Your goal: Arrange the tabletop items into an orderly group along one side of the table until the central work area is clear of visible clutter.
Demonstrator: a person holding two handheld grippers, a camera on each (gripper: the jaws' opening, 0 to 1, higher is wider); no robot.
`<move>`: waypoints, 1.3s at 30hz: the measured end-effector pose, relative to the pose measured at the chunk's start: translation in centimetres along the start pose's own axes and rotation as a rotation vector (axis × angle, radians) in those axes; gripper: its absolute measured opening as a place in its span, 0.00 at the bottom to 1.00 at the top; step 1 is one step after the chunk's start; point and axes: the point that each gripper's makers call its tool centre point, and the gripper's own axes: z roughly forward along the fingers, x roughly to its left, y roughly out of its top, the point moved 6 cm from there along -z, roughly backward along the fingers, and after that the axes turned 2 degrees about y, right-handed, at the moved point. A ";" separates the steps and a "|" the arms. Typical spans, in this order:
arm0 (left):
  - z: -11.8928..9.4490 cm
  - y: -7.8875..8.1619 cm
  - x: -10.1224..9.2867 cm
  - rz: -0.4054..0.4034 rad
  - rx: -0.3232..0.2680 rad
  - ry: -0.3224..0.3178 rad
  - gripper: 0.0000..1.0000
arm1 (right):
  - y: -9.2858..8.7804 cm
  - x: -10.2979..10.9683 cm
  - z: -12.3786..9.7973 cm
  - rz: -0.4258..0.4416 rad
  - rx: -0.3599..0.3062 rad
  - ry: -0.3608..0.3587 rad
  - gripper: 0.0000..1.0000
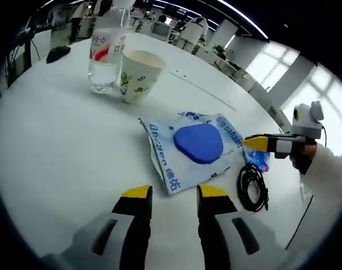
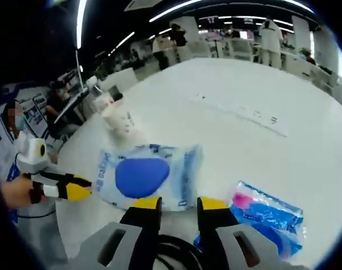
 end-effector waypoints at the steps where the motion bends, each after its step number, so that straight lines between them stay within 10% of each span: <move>1: 0.2 -0.1 0.2 -0.014 -0.002 0.002 0.27 | -0.1 -0.1 0.2 -0.011 0.005 -0.007 0.16; 10: 1.1 0.0 1.2 -0.092 -0.066 0.033 0.00 | -0.3 -0.2 0.8 0.049 0.009 -0.013 0.03; 20: -0.2 2.2 1.2 -0.005 -0.114 0.034 0.00 | -0.1 0.6 -0.3 0.088 -0.033 0.023 0.00; 27: 0.2 5.2 0.9 0.214 -0.141 0.020 0.00 | -0.7 3.0 -3.4 0.146 -0.154 0.004 0.00; 39: 1.4 8.0 0.4 0.189 -0.174 -0.014 0.00 | -0.8 3.5 -4.6 0.218 -0.228 -0.017 0.00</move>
